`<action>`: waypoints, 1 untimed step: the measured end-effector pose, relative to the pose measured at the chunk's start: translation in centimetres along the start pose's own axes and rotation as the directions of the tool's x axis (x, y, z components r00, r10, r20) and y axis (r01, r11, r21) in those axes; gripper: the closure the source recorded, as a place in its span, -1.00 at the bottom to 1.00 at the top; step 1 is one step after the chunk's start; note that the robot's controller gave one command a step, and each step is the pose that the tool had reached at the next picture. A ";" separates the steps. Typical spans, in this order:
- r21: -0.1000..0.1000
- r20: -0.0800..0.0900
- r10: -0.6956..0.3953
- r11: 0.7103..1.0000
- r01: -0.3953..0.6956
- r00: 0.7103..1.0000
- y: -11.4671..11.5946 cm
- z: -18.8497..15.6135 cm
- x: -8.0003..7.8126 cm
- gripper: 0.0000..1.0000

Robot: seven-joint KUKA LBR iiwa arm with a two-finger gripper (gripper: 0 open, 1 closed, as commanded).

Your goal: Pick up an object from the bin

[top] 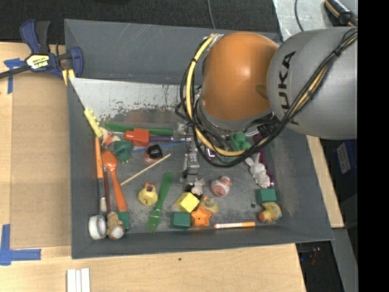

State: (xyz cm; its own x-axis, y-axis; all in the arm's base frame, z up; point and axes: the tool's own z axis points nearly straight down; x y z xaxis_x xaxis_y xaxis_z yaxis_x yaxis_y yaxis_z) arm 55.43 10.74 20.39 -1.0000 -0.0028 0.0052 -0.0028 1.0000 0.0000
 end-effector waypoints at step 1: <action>-0.001 0.006 0.001 1.000 -0.001 1.000 0.0 -0.4 -0.1 -1.00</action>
Offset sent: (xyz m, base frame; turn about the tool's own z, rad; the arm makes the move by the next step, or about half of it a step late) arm -0.0178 -0.0142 -0.0552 0.0597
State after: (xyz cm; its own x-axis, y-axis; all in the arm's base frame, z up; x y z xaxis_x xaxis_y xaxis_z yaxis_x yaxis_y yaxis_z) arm 55.53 10.70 20.81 -1.0000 -0.0014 -0.0012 -0.0014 1.0000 0.0007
